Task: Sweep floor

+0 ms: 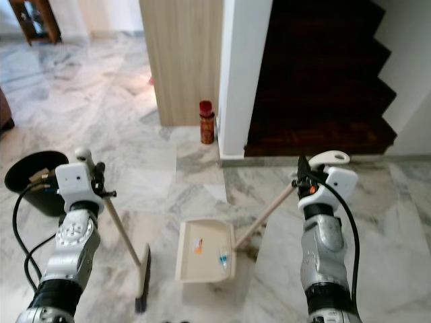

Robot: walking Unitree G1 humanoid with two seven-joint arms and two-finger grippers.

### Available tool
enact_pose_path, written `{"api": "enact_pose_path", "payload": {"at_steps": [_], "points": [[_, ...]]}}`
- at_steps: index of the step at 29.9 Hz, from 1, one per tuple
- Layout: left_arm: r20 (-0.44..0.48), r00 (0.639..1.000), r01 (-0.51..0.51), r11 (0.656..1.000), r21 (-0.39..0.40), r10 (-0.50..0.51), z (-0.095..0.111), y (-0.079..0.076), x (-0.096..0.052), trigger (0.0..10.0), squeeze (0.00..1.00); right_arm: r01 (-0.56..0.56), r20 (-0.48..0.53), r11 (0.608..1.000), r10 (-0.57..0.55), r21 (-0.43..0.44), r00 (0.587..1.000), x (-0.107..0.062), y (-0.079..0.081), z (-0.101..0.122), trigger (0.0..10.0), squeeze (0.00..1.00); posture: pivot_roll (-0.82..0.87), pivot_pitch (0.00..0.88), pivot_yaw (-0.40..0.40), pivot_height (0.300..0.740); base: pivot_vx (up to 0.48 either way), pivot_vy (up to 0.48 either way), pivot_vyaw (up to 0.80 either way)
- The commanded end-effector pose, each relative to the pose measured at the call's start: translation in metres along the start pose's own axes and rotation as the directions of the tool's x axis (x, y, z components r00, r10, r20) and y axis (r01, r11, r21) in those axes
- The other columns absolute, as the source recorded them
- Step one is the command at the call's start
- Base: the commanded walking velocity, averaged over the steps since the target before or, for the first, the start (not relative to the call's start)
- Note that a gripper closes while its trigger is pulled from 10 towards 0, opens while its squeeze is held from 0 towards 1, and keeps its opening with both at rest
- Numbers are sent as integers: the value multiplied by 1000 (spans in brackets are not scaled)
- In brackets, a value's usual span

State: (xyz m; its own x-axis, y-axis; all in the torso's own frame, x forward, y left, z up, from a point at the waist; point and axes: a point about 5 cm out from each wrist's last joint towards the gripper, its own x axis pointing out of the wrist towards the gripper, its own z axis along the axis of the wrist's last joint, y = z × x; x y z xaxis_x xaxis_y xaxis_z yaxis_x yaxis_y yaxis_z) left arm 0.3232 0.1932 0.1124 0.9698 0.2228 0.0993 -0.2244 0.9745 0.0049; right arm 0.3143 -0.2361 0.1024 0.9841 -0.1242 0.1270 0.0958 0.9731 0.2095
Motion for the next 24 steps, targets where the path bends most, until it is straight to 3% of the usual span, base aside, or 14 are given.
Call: {"api": "enact_pose_path", "payload": {"at_steps": [1, 24], "points": [[38, 999, 1, 1000, -3, -1, 10, 2, 4, 10000, 0, -5, 64, 1000, 4, 14, 998, 8, 3, 15, 10000, 0, -39, 0, 5, 740, 0, 300, 0], [38, 999, 2, 1000, -7, -1, 12, 1, 5, 10000, 0, -8, 62, 999, 6, 32, 998, 9, 6, 15, 10000, 0, -36, 0, 7, 740, 0, 300, 0]]}}
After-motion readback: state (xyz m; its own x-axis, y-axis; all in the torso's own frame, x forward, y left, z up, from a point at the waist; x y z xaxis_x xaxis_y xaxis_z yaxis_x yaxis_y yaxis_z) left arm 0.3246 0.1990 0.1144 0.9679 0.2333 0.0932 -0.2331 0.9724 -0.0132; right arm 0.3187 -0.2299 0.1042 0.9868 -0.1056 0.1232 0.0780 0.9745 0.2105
